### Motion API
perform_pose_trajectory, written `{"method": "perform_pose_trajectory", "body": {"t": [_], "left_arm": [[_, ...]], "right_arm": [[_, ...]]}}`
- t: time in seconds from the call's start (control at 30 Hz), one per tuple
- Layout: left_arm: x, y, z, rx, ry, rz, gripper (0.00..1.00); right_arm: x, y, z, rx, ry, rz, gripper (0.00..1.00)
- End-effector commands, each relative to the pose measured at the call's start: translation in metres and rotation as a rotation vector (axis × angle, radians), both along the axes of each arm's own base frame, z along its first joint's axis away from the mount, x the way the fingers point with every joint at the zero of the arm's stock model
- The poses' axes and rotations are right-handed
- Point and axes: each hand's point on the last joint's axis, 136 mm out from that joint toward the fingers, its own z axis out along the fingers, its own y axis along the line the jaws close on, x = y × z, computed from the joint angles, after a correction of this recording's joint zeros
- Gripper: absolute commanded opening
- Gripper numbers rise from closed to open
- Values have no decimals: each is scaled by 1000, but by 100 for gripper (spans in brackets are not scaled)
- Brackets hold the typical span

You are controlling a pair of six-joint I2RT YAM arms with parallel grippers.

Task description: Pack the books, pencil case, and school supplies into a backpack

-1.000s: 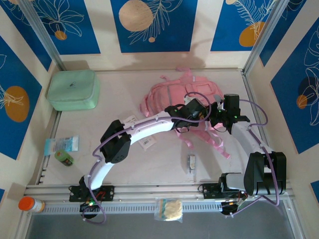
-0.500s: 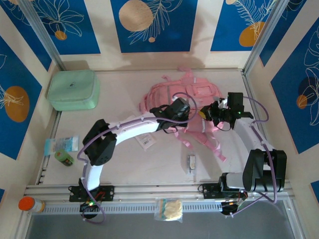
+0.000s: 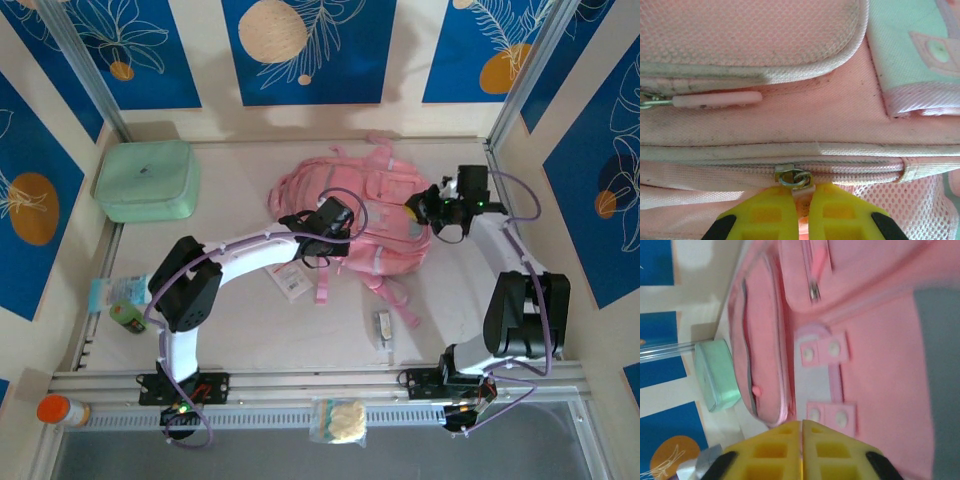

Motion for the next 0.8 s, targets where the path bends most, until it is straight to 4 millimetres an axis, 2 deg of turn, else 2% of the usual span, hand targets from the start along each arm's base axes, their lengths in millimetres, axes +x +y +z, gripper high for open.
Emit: {"method": "perform_pose_trajectory", "body": {"t": [0.0,0.1,0.17,0.33,0.43,0.53,0.63,0.7,0.77], "left_arm": [[5,-21,32,-94,-43,-39,0],[4,-24,36,-108,-45,-52,0],[5,-25,36,-113,-45,-51,0],[3,-29,36,-122,-41,-62,0],[2,-32,35,-130,-37,-71,0],[-1,-35,35,-133,-32,-79,0],[-3,-32,36,-113,-37,-84,0],[-2,-19,35,-40,-46,-67,0],[-2,-1,33,46,-61,-42,0]], "right_arm": [[-33,23,-10,49,80,-25,29],[-51,44,-23,50,138,-58,48],[-52,53,-33,57,157,-89,56],[-49,58,-63,47,262,-203,62],[-37,56,-73,-12,254,-262,62],[-24,55,-72,-100,212,-254,51],[-19,54,-69,-185,193,-189,30],[-20,48,-63,-262,160,-126,12],[-26,29,-61,-363,154,-103,0]]}}
